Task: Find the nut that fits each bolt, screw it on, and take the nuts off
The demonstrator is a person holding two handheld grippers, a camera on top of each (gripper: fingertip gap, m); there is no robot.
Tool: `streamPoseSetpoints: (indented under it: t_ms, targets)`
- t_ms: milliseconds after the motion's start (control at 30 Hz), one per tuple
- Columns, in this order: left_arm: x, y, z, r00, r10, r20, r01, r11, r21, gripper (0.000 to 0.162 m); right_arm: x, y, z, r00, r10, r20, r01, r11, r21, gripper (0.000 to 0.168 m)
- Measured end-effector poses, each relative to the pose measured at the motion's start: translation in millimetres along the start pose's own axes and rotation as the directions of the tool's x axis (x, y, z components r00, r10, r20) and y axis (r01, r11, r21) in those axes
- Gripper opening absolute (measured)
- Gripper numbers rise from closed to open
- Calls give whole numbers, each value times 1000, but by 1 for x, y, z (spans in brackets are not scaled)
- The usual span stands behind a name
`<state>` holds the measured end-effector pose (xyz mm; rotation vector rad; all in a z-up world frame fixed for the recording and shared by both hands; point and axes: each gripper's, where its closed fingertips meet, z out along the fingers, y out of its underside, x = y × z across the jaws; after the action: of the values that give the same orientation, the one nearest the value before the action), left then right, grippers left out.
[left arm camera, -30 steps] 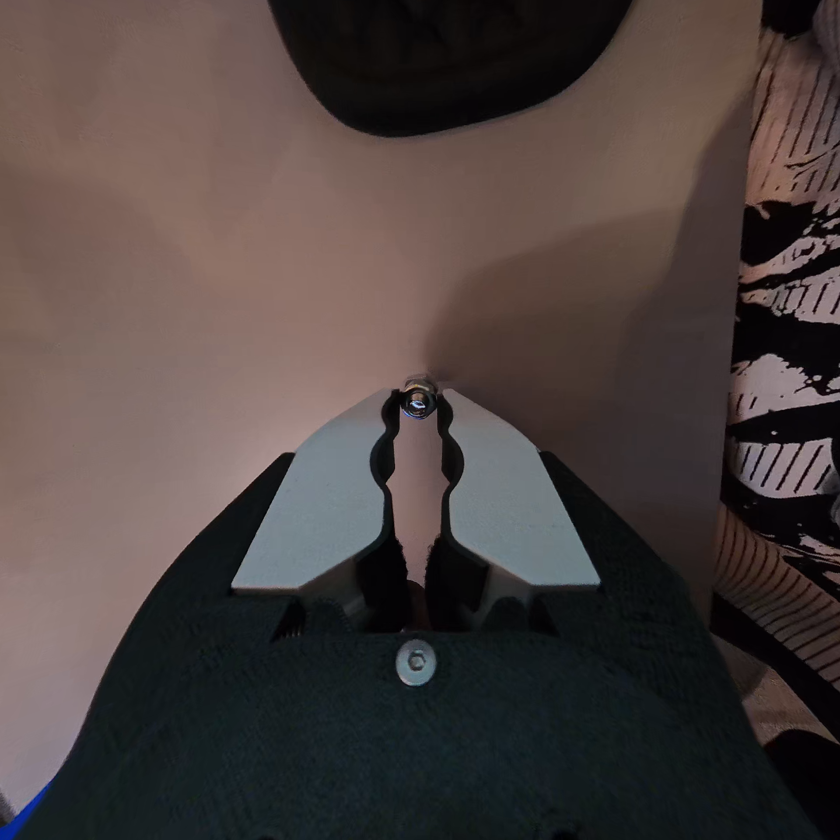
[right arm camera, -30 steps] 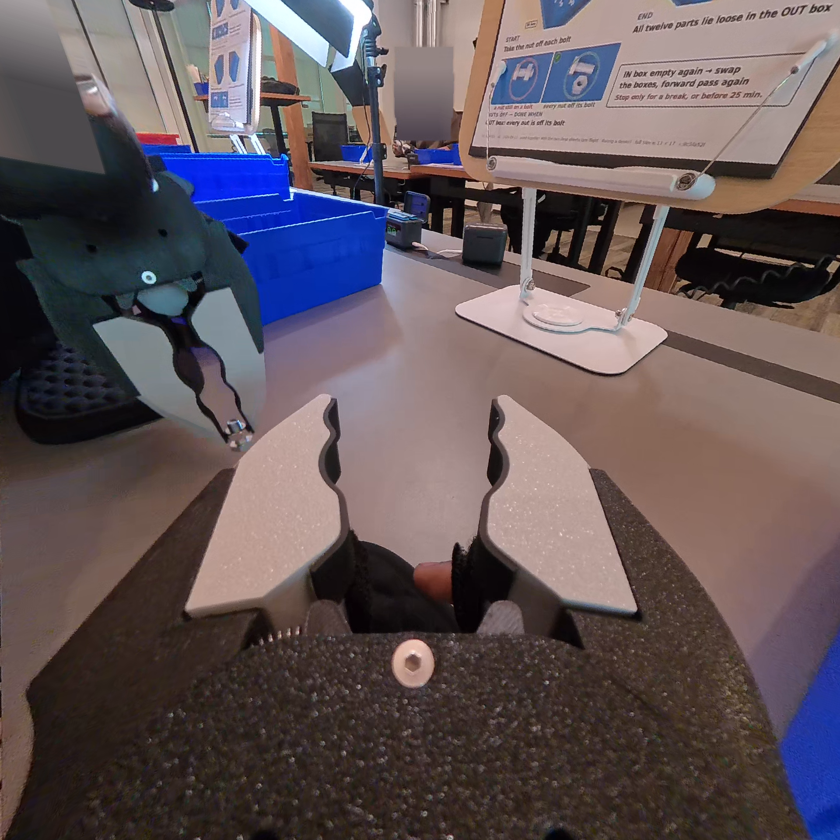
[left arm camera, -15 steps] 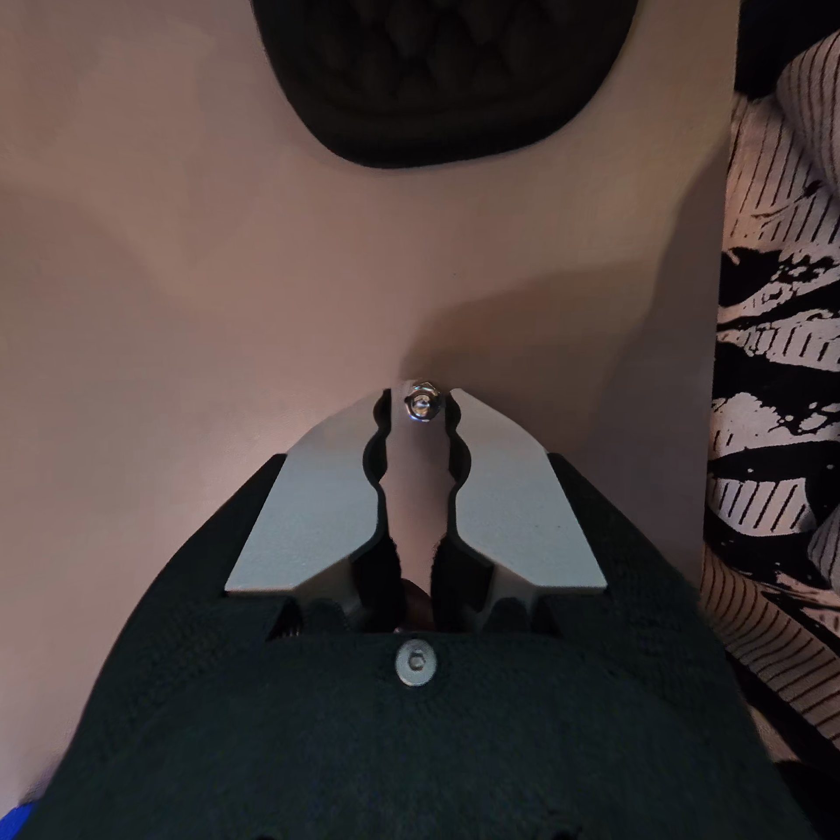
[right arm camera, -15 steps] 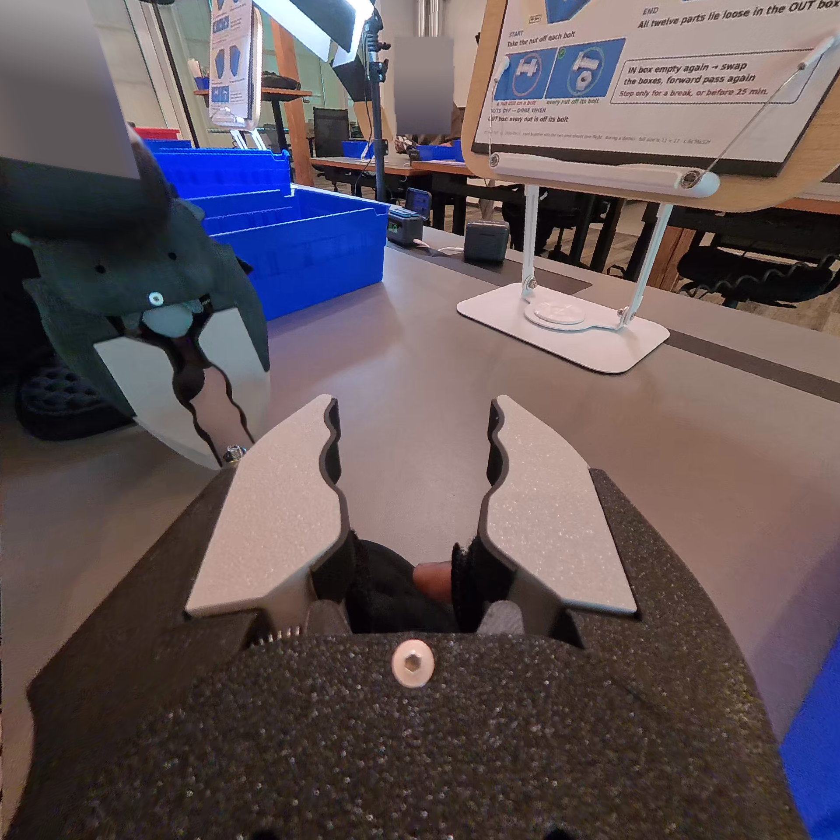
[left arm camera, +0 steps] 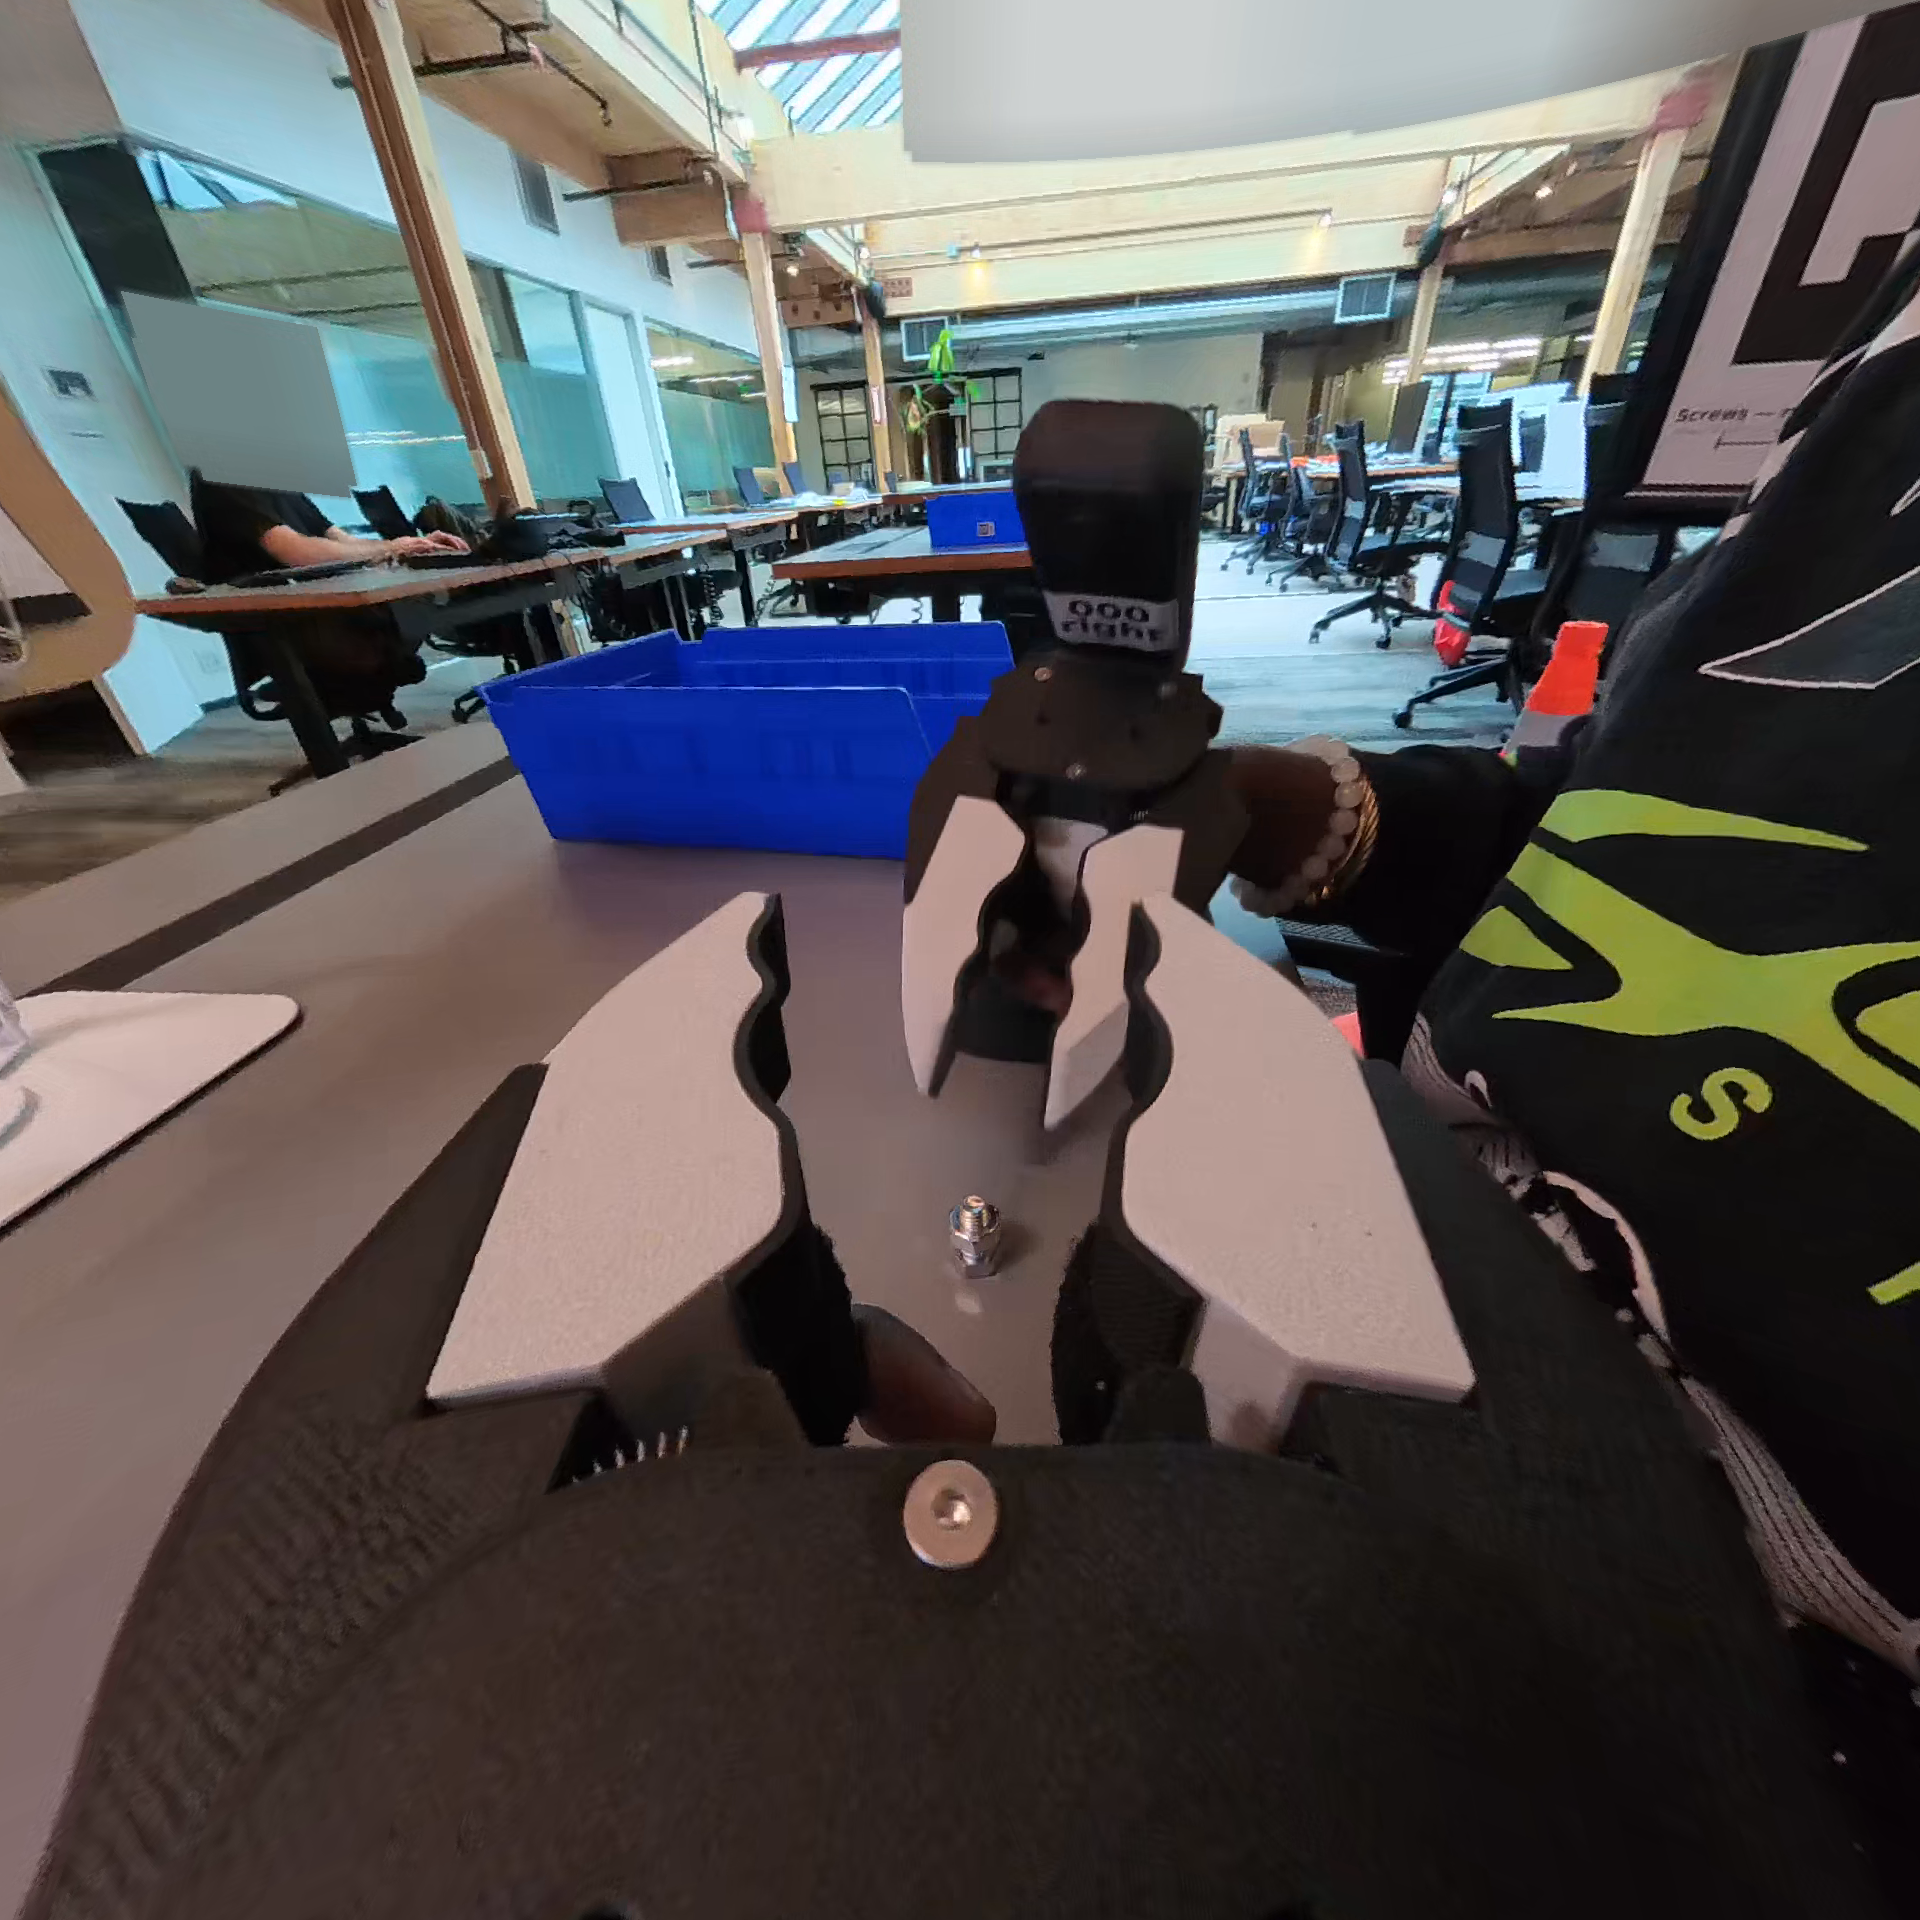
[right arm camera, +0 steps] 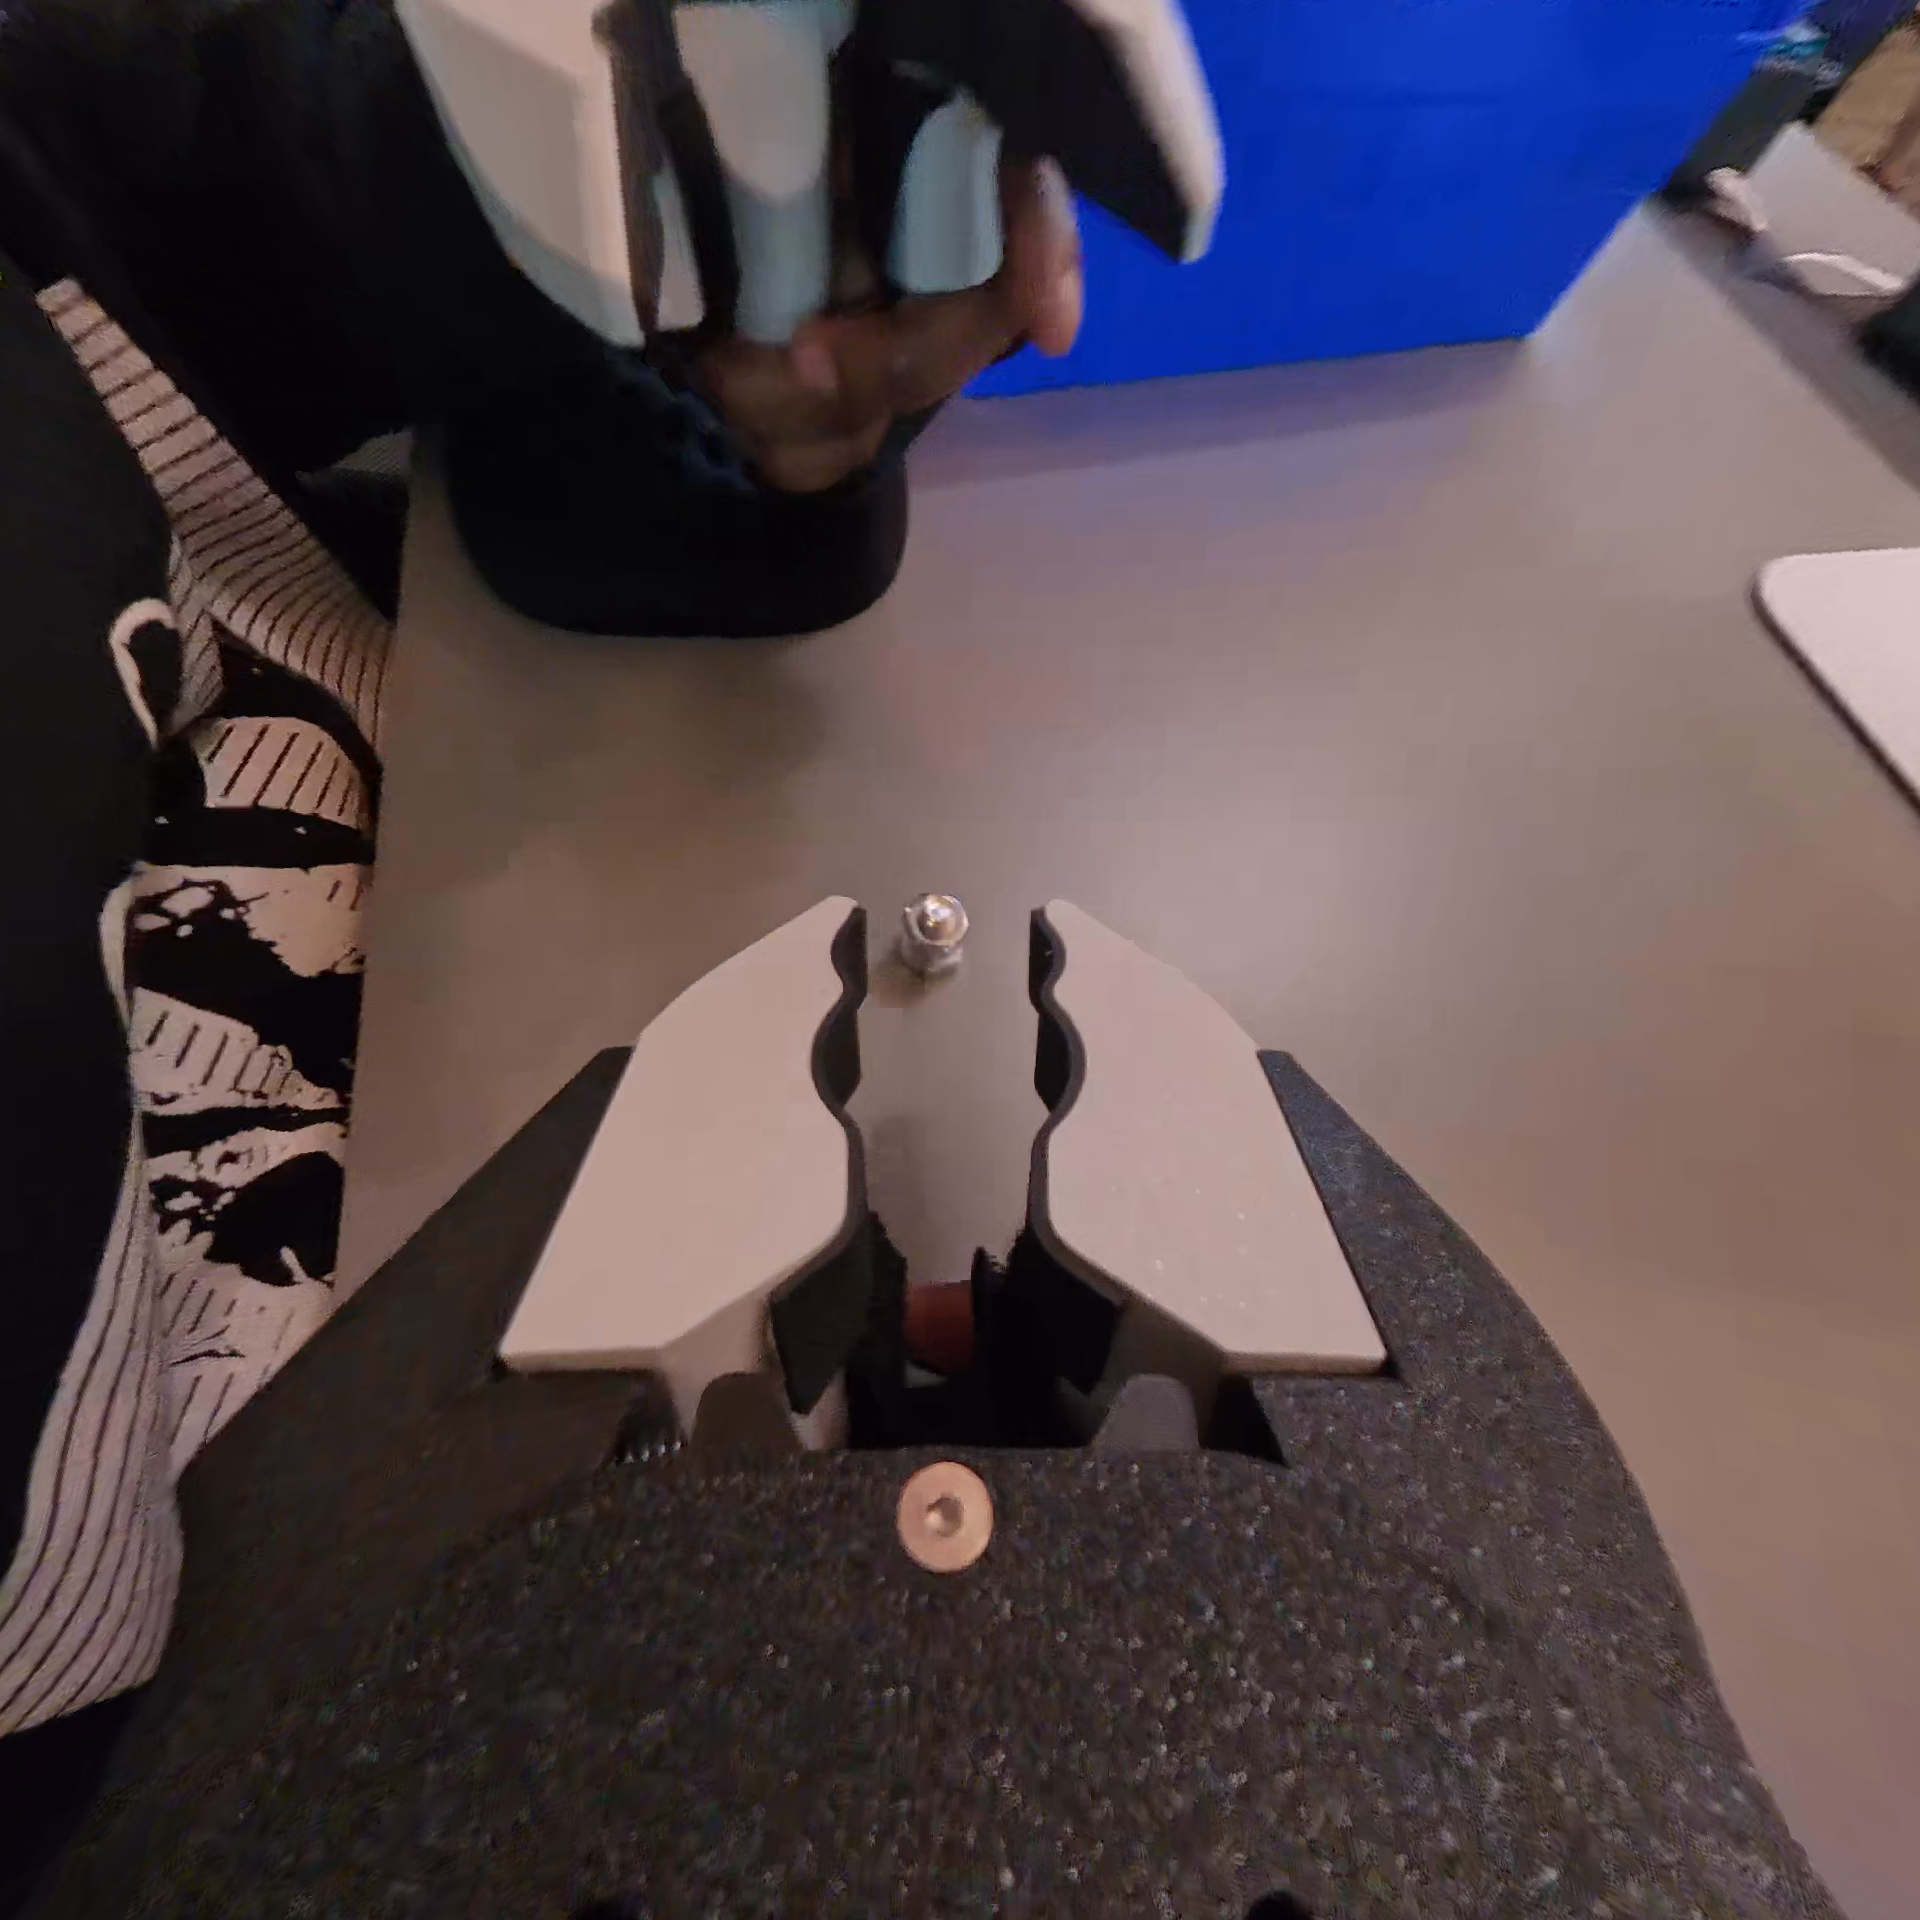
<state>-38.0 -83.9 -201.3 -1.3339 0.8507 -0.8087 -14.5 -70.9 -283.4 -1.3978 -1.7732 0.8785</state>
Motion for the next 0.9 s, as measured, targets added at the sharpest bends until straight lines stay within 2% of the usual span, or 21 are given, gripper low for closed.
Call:
streamPoseSetpoints:
  t_ms: [200, 633, 900]
  targets:
    - [7, 9, 3, 999, 18, -38, -20, 999, -45, 66, -3, 11, 16, 998, 27, 51, -21, 992, -122, 19]
    - [6, 9, 4, 999, 19, -32, -20, 999, -45, 65, -2, 13, 28, 996, 43, 79, -30, 985, -167, 8]
    - [-1, 14, 7, 1000, 14, 24, -12, 997, -82, 65, 8, 8, 17, 997, 58, 45, -51, 990, -135, 7]
